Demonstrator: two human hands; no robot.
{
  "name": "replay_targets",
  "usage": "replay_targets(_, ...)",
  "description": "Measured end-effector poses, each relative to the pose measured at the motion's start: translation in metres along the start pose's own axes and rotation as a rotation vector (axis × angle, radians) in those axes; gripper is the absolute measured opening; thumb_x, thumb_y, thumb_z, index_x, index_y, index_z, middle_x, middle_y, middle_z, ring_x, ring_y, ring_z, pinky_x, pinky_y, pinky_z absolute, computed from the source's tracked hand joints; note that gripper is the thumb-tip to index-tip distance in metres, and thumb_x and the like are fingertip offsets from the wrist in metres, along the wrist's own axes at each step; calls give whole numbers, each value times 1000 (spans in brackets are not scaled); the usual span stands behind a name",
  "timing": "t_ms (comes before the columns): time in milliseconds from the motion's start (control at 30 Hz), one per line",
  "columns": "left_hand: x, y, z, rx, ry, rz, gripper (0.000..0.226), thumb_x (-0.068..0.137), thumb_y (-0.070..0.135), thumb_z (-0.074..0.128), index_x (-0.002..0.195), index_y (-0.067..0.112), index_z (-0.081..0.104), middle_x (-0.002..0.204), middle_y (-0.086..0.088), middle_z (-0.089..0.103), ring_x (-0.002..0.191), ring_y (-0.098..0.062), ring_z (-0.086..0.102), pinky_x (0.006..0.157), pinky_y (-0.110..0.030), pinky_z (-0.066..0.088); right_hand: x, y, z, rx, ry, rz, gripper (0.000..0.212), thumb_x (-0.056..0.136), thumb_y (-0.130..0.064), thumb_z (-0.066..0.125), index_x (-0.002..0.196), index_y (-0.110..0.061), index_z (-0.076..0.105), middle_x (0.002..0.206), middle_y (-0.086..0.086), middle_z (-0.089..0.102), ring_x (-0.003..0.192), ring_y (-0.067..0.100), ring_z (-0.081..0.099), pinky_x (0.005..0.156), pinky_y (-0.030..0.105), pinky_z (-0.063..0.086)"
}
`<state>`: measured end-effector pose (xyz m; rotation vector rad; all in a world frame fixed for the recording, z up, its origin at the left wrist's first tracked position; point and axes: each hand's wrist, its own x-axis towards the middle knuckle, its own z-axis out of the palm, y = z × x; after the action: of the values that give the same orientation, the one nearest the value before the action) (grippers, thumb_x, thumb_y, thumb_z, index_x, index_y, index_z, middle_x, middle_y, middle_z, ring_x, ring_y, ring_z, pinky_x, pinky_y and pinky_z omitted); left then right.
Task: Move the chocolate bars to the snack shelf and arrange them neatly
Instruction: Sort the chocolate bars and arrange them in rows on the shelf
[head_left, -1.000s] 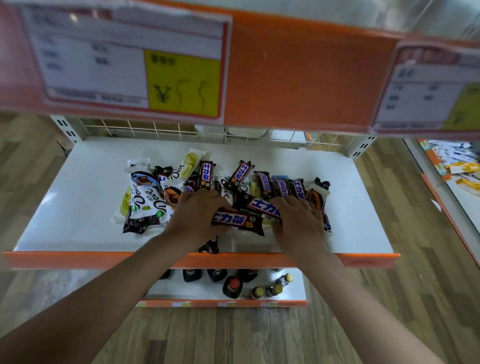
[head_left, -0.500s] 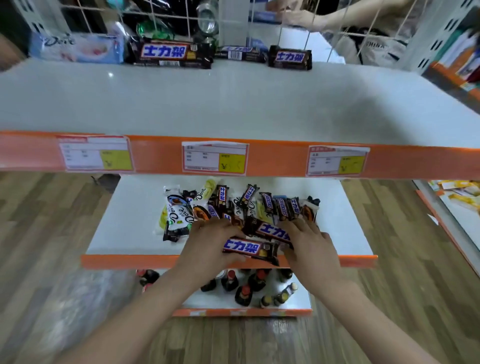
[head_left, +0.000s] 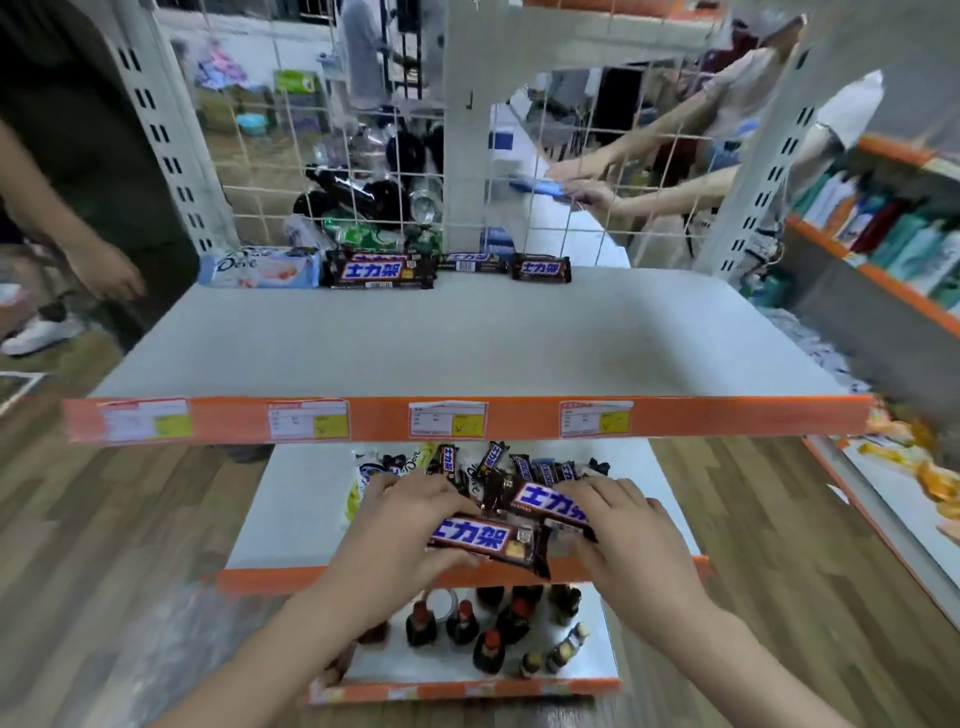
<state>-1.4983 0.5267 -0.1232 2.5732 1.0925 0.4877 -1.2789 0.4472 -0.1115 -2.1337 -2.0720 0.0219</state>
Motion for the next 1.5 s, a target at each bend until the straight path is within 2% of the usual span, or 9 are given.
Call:
replay_targets(133, -5, 14, -37, 39, 101, 88, 42, 68, 51, 73, 104, 31, 65, 100, 15, 64, 99, -10, 56, 83, -32, 33, -4, -9, -36, -8, 64, -38, 44, 91, -30, 50, 133, -35, 39, 131, -15, 45, 122, 12, 38, 93, 26, 34)
replay_targets(267, -4, 21, -68, 73, 169, 110, 40, 64, 43, 79, 98, 25, 68, 94, 10, 67, 91, -17, 60, 77, -35, 35, 2, -20, -70, -50, 169, -57, 40, 83, -27, 65, 122, -26, 56, 117, -7, 58, 110, 22, 53, 81, 33, 42)
replay_targets(367, -2, 20, -86, 45, 179, 82, 41, 68, 47, 75, 104, 28, 66, 101, 11, 64, 99, -13, 55, 82, -33, 32, 13, -25, -87, -67, 197, -73, 41, 91, -33, 54, 131, -29, 46, 125, -10, 52, 116, 18, 46, 87, 31, 38)
replay_targets(467, 0, 14, -99, 63, 157, 68, 43, 74, 54, 66, 112, 36, 60, 108, 19, 58, 105, -3, 47, 88, -27, 26, 25, -30, -98, -45, 238, -95, 39, 91, -31, 56, 129, -27, 49, 120, -6, 55, 109, 20, 49, 81, 31, 38)
replay_targets(700, 7, -7, -118, 88, 185, 12, 39, 73, 55, 66, 108, 38, 62, 103, 20, 59, 99, -3, 47, 79, -26, 20, 52, -41, -98, -26, 250, -98, 40, 90, -30, 57, 129, -27, 49, 122, -6, 55, 110, 20, 50, 79, 32, 40)
replay_targets(867, 20, -30, -118, 108, 179, -19, 38, 74, 59, 63, 107, 39, 61, 98, 23, 56, 95, -1, 46, 77, -26, 21, 79, -35, -89, -41, 225, -100, 42, 90, -33, 55, 131, -30, 46, 123, -10, 53, 114, 17, 46, 84, 32, 39)
replay_targets(1000, 35, -47, -116, 113, 196, -57, 34, 75, 51, 67, 106, 39, 62, 98, 23, 57, 95, -2, 47, 76, -25, 20, 108, -25, -84, -40, 181, -98, 42, 92, -35, 52, 133, -31, 42, 124, -11, 50, 114, 15, 44, 88, 32, 38)
replay_targets(1267, 86, -86, -127, 112, 258, -137, 38, 71, 49, 73, 105, 34, 65, 99, 18, 62, 96, -9, 54, 82, -30, 32, 188, -20, -77, -43, 162, -172, 38, 93, -33, 48, 131, -29, 43, 122, -9, 49, 112, 14, 44, 88, 30, 38)
replay_targets(1500, 130, -118, -128, 38, 267, -241, 37, 67, 45, 78, 101, 33, 66, 96, 17, 60, 93, -10, 57, 83, -35, 44, 250, -21, -74, -4, 169, -194, 42, 92, -30, 51, 133, -26, 44, 128, -5, 49, 119, 17, 44, 90, 32, 39)
